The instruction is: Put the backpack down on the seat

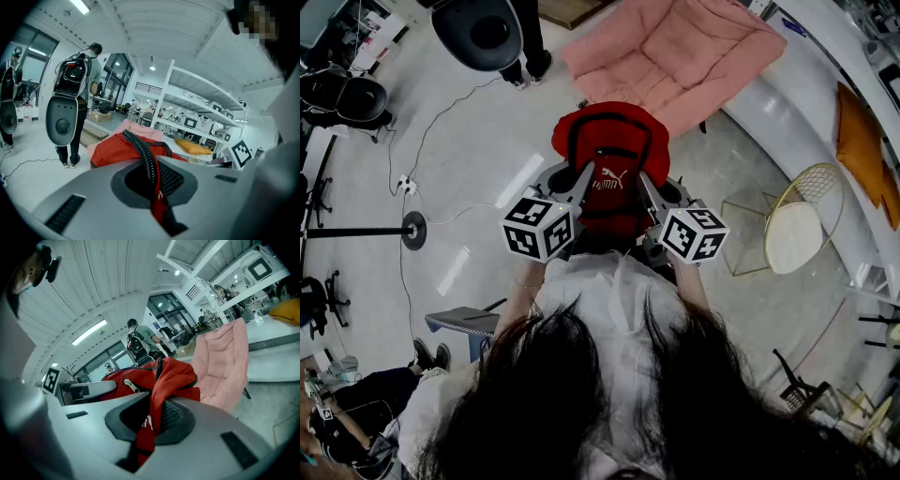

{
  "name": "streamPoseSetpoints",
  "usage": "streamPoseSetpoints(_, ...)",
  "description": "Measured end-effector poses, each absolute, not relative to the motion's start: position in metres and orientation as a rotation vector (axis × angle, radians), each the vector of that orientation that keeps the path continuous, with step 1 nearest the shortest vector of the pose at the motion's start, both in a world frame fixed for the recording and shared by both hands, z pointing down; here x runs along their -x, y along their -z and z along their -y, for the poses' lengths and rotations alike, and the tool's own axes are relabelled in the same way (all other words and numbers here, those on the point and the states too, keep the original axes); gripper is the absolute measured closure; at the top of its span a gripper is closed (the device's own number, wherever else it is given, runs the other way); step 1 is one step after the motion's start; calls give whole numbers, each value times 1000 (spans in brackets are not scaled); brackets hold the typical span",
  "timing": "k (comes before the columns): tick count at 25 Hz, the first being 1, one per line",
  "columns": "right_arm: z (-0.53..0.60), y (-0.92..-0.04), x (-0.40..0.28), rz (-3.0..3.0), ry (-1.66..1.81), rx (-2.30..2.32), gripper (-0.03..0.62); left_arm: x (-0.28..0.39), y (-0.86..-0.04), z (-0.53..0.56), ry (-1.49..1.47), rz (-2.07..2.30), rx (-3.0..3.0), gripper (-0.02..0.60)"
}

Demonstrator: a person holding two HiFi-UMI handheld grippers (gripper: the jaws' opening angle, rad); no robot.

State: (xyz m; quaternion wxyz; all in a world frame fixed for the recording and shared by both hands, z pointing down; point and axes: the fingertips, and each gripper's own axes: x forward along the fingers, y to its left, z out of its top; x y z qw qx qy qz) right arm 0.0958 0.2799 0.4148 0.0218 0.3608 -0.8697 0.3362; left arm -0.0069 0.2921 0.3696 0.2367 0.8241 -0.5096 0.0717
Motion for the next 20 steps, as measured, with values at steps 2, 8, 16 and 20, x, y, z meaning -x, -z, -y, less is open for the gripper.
streamPoseSetpoints(2,-282,-415,-97,2694,-1044,-1115,546,6,-370,-294,-191,1398,-2253,554)
streamPoseSetpoints(8,-287,-416,-101,2699,-1064,-1101,546,4,-371,-299,-177,1415,-2230,554)
streamPoseSetpoints(16,-290,-421,-100,2700,-1051,-1059,546,8,-376,-300,-153,1433,-2174,554)
streamPoseSetpoints(20,-289,-424,-99,2701,-1062,-1039,546,10,-378,-298,-157,1443,-2150,554)
